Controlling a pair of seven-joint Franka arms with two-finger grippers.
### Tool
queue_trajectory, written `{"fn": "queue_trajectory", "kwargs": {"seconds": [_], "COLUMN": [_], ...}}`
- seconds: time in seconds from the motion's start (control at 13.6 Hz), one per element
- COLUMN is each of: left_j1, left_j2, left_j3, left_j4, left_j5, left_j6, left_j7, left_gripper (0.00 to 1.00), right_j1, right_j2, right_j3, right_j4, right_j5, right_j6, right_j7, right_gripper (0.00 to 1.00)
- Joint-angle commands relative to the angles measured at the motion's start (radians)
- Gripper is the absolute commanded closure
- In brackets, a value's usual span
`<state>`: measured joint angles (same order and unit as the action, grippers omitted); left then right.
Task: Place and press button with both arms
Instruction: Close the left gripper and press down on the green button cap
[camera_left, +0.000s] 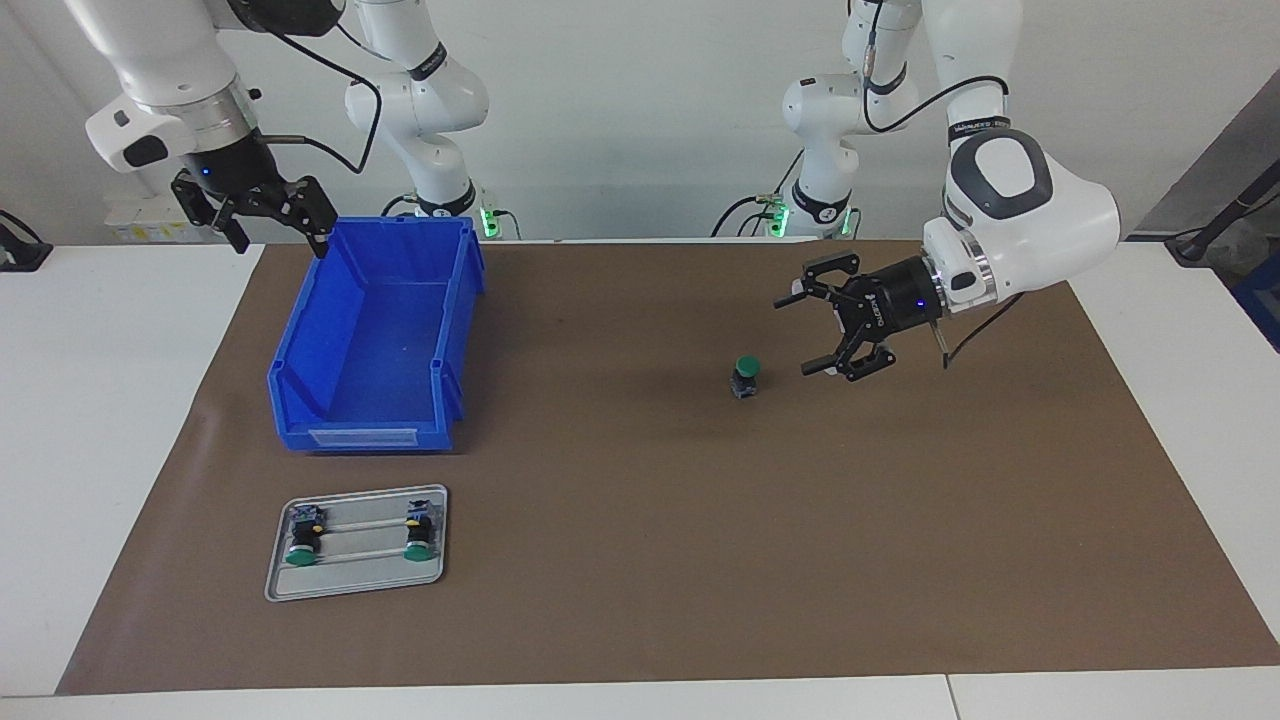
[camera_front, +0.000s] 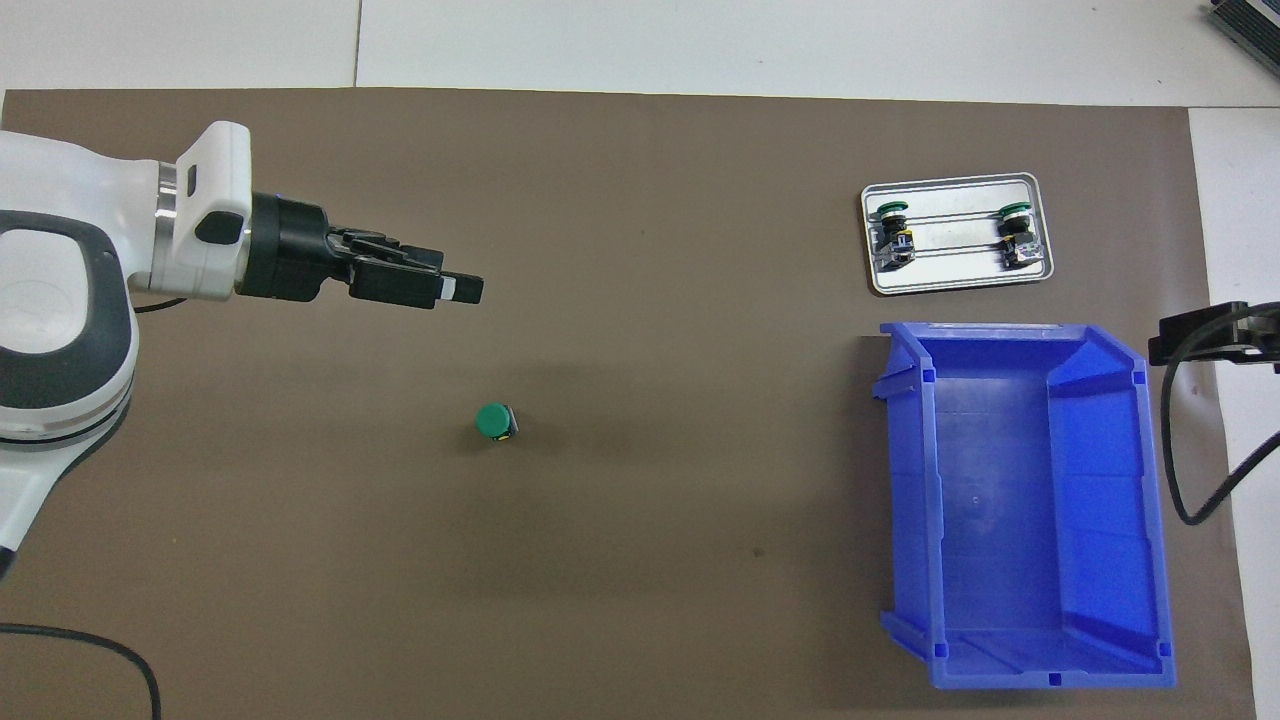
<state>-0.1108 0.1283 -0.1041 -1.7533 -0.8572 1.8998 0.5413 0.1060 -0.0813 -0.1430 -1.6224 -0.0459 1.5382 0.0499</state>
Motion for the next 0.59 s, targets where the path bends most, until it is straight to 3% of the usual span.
{"fn": "queue_trajectory", "kwargs": {"seconds": [0.0, 0.15, 0.29, 0.37, 0.51], "left_j1": [-0.081, -0.145, -0.231, -0.253, -0.262], "left_j2": [-0.019, -0.033, -0.065, -0.081, -0.093], "left_j3": [0.007, 0.004, 0.004, 0.006, 0.004], "left_j4": [0.003, -0.012, -0.079, -0.116, -0.153], "left_j5": [0.237, 0.454, 0.571, 0.613, 0.661], "left_j6": [0.057, 0.038, 0.036, 0.054, 0.065], "left_j7": [-0.328, -0.455, -0.442, -0.492, -0.715], "left_gripper": [0.0, 0.0, 0.01, 0.07, 0.44], "right_j1": [-0.008, -0.008, -0.008, -0.008, -0.008], "right_j2": [-0.009, -0.009, -0.009, -0.009, -0.009], "right_j3": [0.005, 0.005, 0.005, 0.005, 0.005], "right_j4": [-0.005, -0.005, -0.005, -0.004, -0.004], "right_j5": [0.02, 0.02, 0.02, 0.02, 0.02], "right_j6": [0.008, 0.008, 0.008, 0.008, 0.008], "right_j7": [-0.01, -0.012, -0.01, -0.011, -0.01], "right_gripper": [0.0, 0.0, 0.0, 0.0, 0.0]}}
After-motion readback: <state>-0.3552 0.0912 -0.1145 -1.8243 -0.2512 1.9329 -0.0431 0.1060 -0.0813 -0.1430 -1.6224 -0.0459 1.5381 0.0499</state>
